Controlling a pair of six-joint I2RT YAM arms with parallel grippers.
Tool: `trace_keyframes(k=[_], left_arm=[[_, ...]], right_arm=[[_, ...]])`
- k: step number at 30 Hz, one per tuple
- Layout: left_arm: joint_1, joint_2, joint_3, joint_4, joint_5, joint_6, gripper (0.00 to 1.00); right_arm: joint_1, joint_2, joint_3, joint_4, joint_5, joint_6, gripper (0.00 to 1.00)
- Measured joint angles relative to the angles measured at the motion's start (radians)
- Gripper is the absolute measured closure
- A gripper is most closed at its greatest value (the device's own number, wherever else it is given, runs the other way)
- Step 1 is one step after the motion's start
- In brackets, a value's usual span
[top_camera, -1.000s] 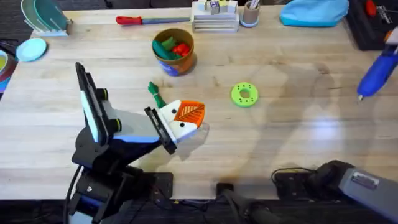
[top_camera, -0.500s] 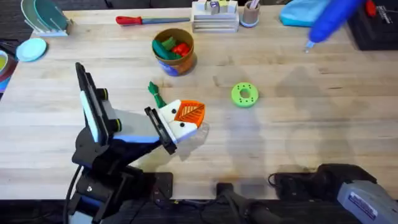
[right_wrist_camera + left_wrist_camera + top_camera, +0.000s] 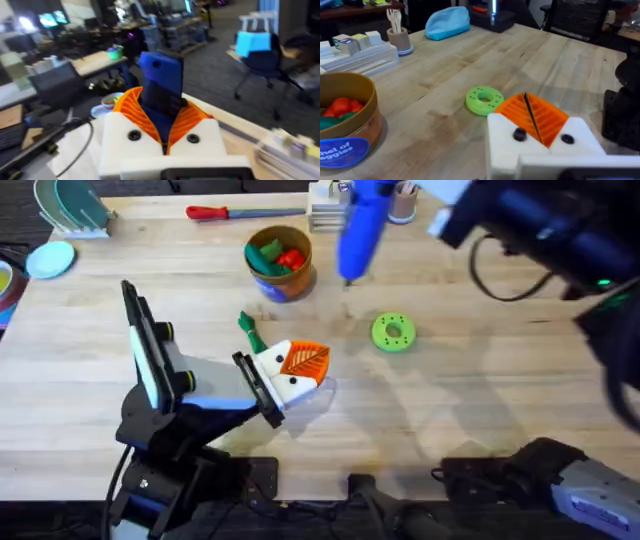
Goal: Pick up the gripper from the table and insert it into the empty holder that is missing its gripper. Then pick up a screw, insert it into the mounting hole, and use the screwdriver to tighten it. Finally, clean up the table by picking up the vegetable and placing it into the bucket.
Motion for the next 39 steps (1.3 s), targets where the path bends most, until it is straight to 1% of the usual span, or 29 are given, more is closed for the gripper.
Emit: trace_keyframes(k=[3, 7, 13, 26, 39], left_arm=[[0.000, 0.000, 0.000, 0.000, 0.000, 0.000, 0.985], [0.000, 0.000, 0.000, 0.000, 0.000, 0.000, 0.985], [0.000, 0.000, 0.000, 0.000, 0.000, 0.000, 0.985], [0.000, 0.000, 0.000, 0.000, 0.000, 0.000, 0.985], [0.000, 0.000, 0.000, 0.000, 0.000, 0.000, 0.985]], right_arm=[[0.073, 0.034, 0.000, 0.091, 0.000, 0.001, 0.983], [0.152, 0.068, 0.000, 0.112, -0.004, 0.001, 0.983], [0.216, 0.134, 0.000, 0.143, -0.003, 0.014, 0.983], [0.277, 0.171, 0.000, 0.169, -0.004, 0.076, 0.983], [0.299, 0.212, 0.000, 0.163, -0.004, 0.099, 0.983]])
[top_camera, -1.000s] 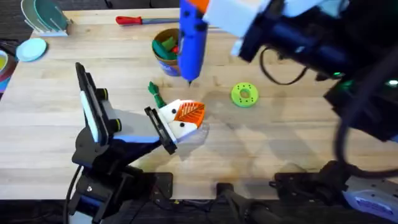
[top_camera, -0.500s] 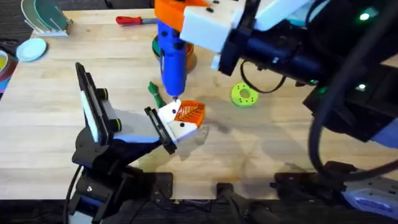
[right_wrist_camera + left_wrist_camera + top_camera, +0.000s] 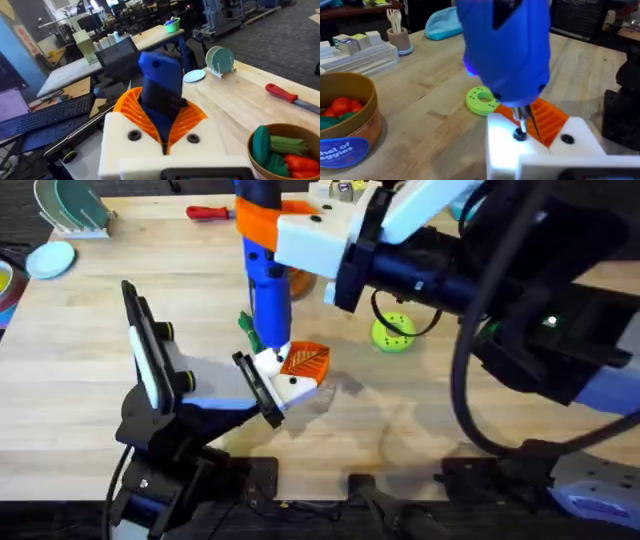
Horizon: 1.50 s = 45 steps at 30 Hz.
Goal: Pick up the gripper from the table and insert it into the empty holder that is missing its gripper. Then pick up a screw, insert it into the mounting hole, and use the screwdriver to tighten it. Finally, clean up the table by picking up the vegetable and placing it into the bucket.
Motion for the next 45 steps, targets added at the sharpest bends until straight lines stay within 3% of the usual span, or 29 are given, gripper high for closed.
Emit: trace_keyframes(k=[45], left_arm=[[0.000, 0.000, 0.000, 0.000, 0.000, 0.000, 0.985]], right_arm=[[-0.027, 0.004, 0.000, -0.011, 0.000, -0.024, 0.983]])
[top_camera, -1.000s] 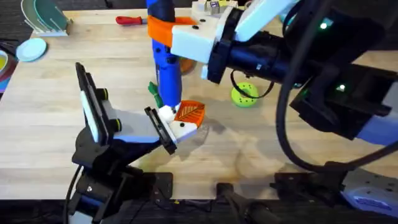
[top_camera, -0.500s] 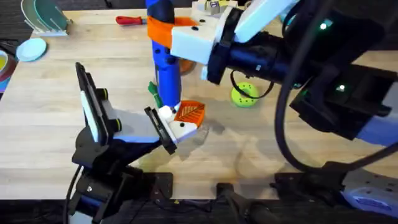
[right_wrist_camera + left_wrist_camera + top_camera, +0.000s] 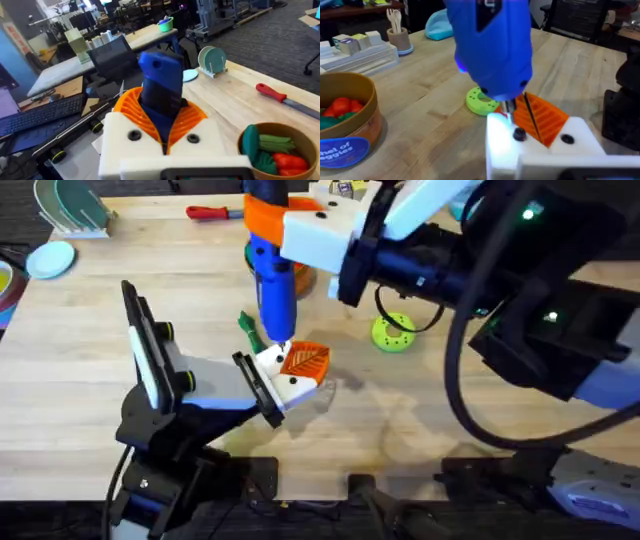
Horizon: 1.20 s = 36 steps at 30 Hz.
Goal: Pick up the gripper from the table and insert it into the empty holder that is missing its gripper. Then pick up a screw, insert it into the mounting hole, and use the screwdriver to tighten it. Finally, clean up the table by picking up the vegetable and placing it into the bucket.
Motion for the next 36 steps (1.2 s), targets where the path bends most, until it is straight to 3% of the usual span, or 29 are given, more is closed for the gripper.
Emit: trace_keyframes(k=[36], left_arm=[[0.000, 0.000, 0.000, -0.001, 0.000, 0.000, 0.985]], right_arm=[[0.009, 0.030, 0.000, 0.007, 0.004, 0.054, 0.983]])
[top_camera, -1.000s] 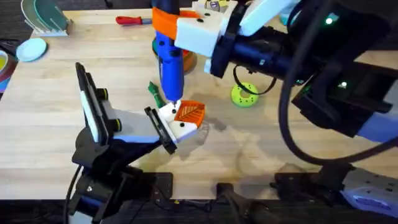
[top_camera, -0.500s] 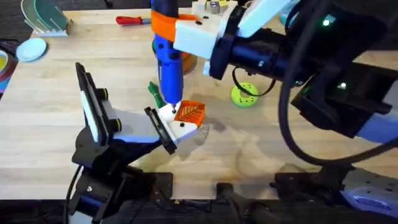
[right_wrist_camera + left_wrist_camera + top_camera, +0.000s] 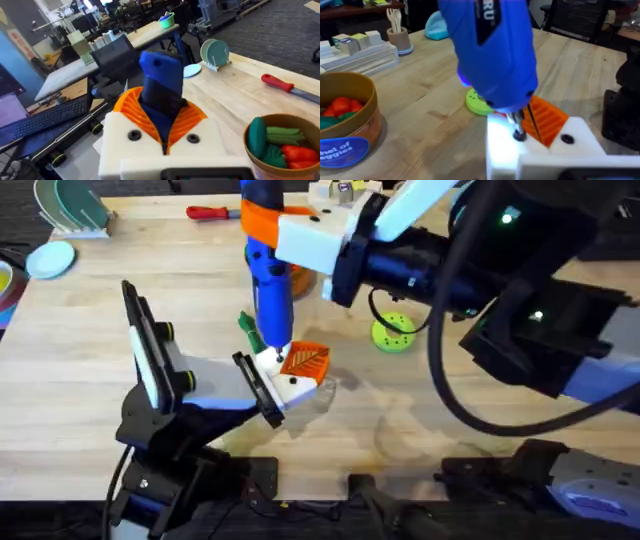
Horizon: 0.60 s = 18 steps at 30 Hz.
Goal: Pick up the gripper from the table and insert it into the empty holder that is missing its gripper. Then pick up a screw, insert it into the mounting hole, and use the screwdriver to tighten it. Finally, clean up the table by picking up the vegetable and placing it into the bucket.
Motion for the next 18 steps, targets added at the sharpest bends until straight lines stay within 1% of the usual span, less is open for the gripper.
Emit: trace_keyframes(k=[18], left_arm=[[0.000, 0.000, 0.000, 0.000, 0.000, 0.000, 0.985]], right_arm=[[0.000, 0.000, 0.000, -0.017, 0.005, -0.014, 0.983]])
